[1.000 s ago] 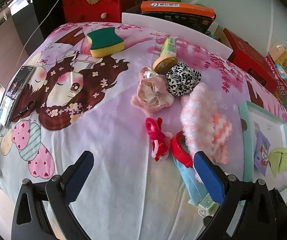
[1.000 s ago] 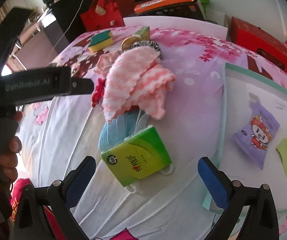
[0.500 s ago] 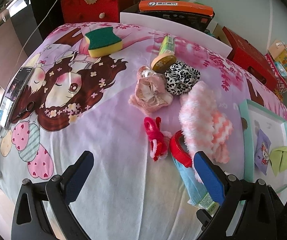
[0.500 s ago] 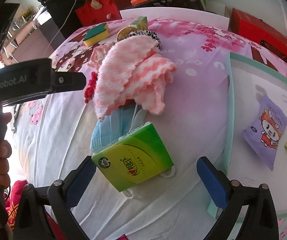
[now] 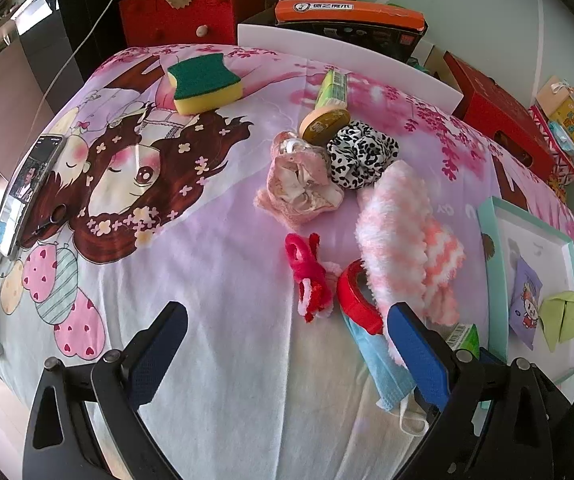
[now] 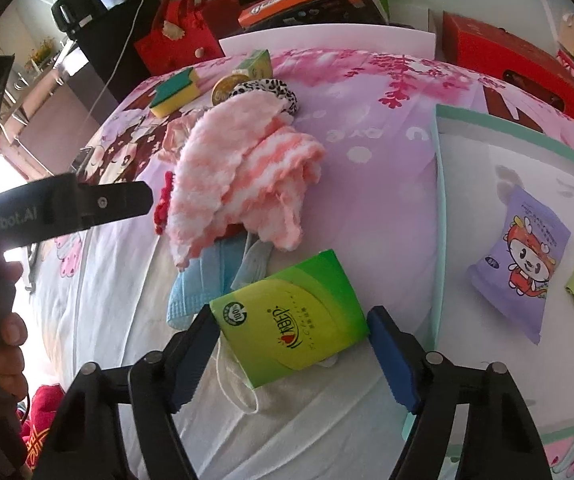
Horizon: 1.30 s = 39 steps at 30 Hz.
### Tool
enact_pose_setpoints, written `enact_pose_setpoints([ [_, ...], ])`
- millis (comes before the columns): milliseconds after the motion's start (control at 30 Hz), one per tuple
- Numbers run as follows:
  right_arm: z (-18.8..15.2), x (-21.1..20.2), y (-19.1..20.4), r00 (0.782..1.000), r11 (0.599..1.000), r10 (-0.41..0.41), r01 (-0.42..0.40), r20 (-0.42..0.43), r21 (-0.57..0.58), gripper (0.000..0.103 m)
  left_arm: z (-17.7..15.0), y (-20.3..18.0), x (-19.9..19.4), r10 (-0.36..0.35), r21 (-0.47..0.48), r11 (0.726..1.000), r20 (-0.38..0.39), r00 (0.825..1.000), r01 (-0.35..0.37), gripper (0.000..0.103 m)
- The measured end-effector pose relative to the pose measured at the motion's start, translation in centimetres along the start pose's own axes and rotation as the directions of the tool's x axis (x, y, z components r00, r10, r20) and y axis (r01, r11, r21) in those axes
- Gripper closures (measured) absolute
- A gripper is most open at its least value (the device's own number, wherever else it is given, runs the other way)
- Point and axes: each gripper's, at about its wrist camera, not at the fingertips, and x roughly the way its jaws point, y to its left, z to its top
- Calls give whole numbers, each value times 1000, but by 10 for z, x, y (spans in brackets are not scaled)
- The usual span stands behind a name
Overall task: Organize soft objects
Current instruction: 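Grasp the green tissue pack with the right gripper while the left grasps the pink knit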
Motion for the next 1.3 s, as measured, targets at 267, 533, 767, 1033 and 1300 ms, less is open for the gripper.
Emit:
enact_pose_setpoints([
  [267, 2, -11, 1, 999, 1000, 13, -13, 48, 1, 26, 2, -1, 1, -11, -8, 1000, 2, 1000, 11, 3],
  [533, 9, -39, -15, 986, 998, -14, 4, 168, 59, 29, 17, -19, 4, -10, 19, 1000, 31, 999, 9, 3],
  [767, 7, -48, -31, 984, 996, -19, 3, 179, 91, 31, 22, -45, 8, -12, 98, 995, 53, 999, 7, 3],
  [1033, 2, -33, -15, 995, 999, -3, -2, 101, 44, 31, 23, -47, 20, -18, 118, 993, 15, 1000, 16, 26],
  [1300, -2, -23, -10, 998, 999, 22, -24, 52, 41, 31, 23, -44, 28, -108, 75, 991, -23, 994, 110, 64],
])
